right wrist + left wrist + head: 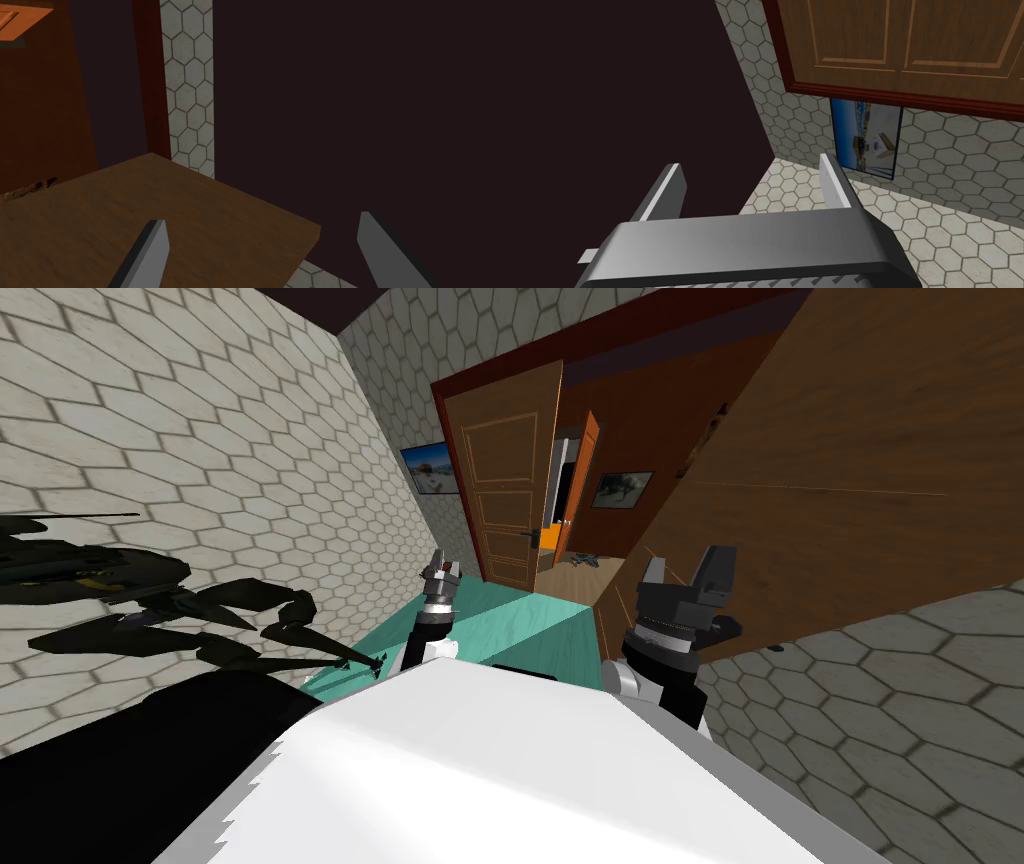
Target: Pull the door open
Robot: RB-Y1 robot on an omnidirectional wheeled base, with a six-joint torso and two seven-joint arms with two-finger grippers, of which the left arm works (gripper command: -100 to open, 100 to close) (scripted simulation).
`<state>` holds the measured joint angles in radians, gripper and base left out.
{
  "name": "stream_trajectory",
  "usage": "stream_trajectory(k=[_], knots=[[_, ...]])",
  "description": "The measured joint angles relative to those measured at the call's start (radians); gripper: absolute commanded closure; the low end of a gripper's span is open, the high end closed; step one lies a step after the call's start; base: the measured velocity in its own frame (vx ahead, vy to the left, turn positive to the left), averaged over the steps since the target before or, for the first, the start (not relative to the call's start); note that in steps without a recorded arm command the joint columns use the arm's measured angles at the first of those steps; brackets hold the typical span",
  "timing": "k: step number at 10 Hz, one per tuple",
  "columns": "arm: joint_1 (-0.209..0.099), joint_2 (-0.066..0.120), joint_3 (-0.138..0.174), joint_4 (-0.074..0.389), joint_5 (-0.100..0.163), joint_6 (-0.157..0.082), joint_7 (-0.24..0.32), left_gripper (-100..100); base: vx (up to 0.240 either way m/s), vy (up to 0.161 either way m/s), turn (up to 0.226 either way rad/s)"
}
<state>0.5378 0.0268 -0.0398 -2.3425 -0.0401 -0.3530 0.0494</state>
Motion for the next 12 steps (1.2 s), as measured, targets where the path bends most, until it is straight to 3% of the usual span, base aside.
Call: stream_trajectory(k=[12], knots=[[-0.113,0.077,0.025,0.253,0.032,0.010,0.037,-100,0.159,-0.019,-0.064]])
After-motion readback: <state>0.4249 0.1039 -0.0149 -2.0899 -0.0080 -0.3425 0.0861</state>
